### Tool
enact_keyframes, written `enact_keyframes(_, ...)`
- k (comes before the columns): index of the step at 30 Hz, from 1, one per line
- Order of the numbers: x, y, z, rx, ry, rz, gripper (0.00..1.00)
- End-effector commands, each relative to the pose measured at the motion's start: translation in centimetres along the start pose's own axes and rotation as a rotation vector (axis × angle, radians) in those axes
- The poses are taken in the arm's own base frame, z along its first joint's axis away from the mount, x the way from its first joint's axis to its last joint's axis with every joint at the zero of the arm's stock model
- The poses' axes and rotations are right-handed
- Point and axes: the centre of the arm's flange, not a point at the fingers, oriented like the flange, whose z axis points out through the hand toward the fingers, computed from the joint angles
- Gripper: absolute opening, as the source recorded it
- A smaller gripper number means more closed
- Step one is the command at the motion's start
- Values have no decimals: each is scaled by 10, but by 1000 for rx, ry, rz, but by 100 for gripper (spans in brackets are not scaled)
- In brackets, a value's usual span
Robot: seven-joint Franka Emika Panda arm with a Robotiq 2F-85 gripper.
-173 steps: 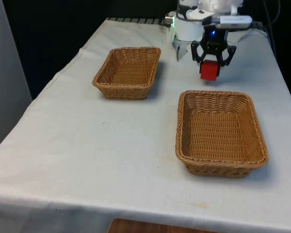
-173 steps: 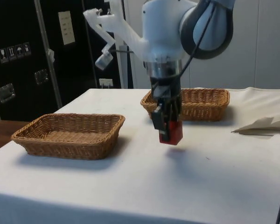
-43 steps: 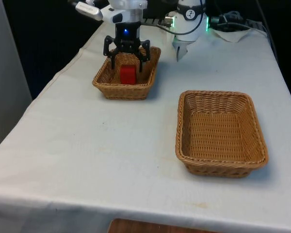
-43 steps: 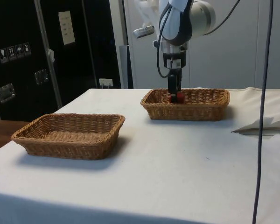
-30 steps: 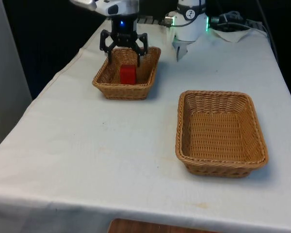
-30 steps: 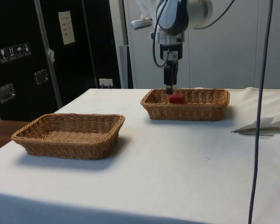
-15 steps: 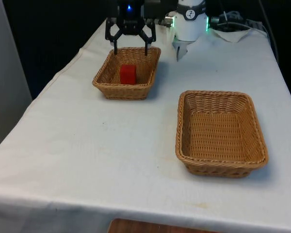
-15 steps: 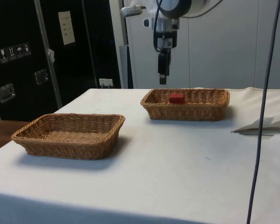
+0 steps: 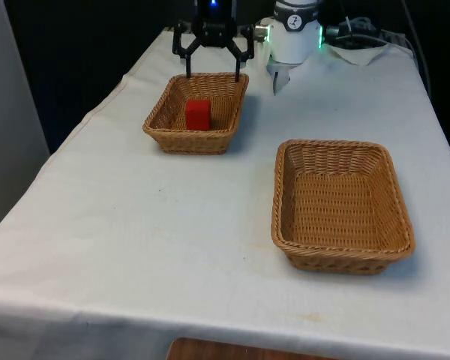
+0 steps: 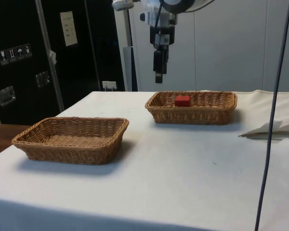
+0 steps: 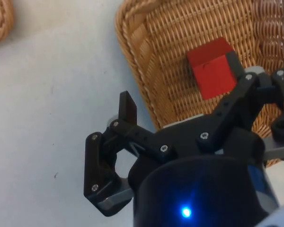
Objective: Pick up the red cube and place it into the right basket.
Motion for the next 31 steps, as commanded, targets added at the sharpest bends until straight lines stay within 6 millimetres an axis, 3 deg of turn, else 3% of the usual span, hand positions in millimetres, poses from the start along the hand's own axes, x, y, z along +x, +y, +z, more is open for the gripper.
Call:
enact_keyframes(1, 3, 0, 0, -11, -9, 7, 100)
enact_keyframes(17, 28, -16, -16, -10, 12, 66, 100)
enact_keyframes(31, 47, -37, -17, -11, 24, 105, 100)
